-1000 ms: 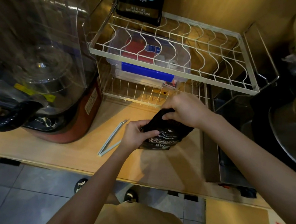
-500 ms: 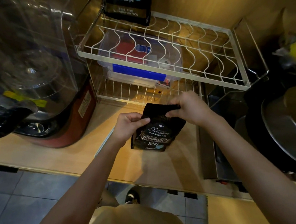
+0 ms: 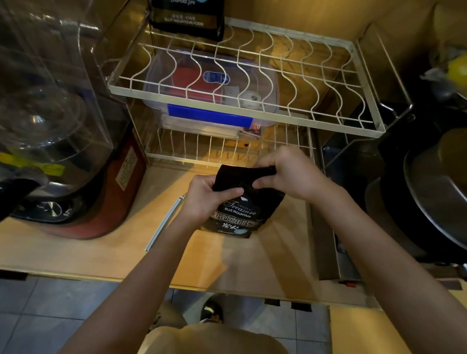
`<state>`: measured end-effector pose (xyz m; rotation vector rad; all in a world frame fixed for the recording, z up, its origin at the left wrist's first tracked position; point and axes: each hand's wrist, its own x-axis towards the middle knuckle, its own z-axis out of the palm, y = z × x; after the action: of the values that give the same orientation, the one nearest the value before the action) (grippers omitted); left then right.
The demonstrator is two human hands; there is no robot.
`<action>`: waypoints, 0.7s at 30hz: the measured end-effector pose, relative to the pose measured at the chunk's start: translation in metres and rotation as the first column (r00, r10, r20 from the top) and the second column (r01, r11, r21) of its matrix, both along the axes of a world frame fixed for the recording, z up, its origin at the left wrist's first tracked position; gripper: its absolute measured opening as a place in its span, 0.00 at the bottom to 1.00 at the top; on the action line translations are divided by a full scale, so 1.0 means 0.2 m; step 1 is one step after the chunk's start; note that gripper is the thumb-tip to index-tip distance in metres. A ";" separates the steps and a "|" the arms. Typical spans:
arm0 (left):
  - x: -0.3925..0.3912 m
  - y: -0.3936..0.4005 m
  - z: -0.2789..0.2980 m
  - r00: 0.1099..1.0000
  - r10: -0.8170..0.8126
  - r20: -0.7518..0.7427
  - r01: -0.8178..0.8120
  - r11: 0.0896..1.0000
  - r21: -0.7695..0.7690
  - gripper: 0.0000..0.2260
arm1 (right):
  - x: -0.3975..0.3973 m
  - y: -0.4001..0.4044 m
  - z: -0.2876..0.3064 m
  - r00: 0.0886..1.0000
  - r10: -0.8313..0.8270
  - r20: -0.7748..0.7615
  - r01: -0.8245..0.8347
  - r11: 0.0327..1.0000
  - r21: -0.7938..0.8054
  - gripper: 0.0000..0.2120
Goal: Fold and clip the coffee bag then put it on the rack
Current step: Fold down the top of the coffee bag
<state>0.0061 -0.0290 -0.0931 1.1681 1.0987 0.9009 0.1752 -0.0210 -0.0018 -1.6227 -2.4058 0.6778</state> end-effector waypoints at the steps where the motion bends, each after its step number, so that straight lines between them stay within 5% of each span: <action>1: -0.01 0.00 -0.02 1.000 -0.005 0.000 0.005 1.000 -0.029 0.05 | 0.00 -0.01 -0.02 1.000 -0.009 -0.012 0.009 1.000 -0.014 0.09; 3: -0.02 -0.01 -0.04 0.998 0.018 0.052 -0.013 0.995 -0.097 0.05 | 0.03 -0.02 -0.05 0.972 -0.114 -0.205 0.096 0.991 -0.093 0.14; 6: -0.05 -0.02 -0.06 0.989 0.052 0.140 -0.029 0.986 -0.163 0.06 | 0.08 -0.10 -0.11 0.787 -0.343 -0.513 0.206 0.930 -0.306 0.29; 9: -0.03 -0.03 -0.06 0.997 0.004 0.081 0.006 0.992 -0.122 0.07 | 0.07 -0.18 -0.26 0.745 -0.453 -0.490 0.231 0.864 -0.447 0.29; 16: -0.03 0.00 -0.02 0.992 -0.001 0.124 0.013 0.995 -0.098 0.04 | 0.07 -0.22 -0.36 0.587 -0.530 -0.612 0.366 0.848 -0.383 0.16; 21: -0.01 -0.02 -0.05 0.991 -0.052 0.122 0.067 0.991 -0.119 0.04 | 0.07 -0.24 -0.40 0.619 -0.547 -0.563 0.357 0.835 -0.419 0.22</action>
<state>0.0046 -0.0323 -0.1025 1.0272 1.0033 0.8337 0.1900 -0.0689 -0.0821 -1.6062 -1.3493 1.2529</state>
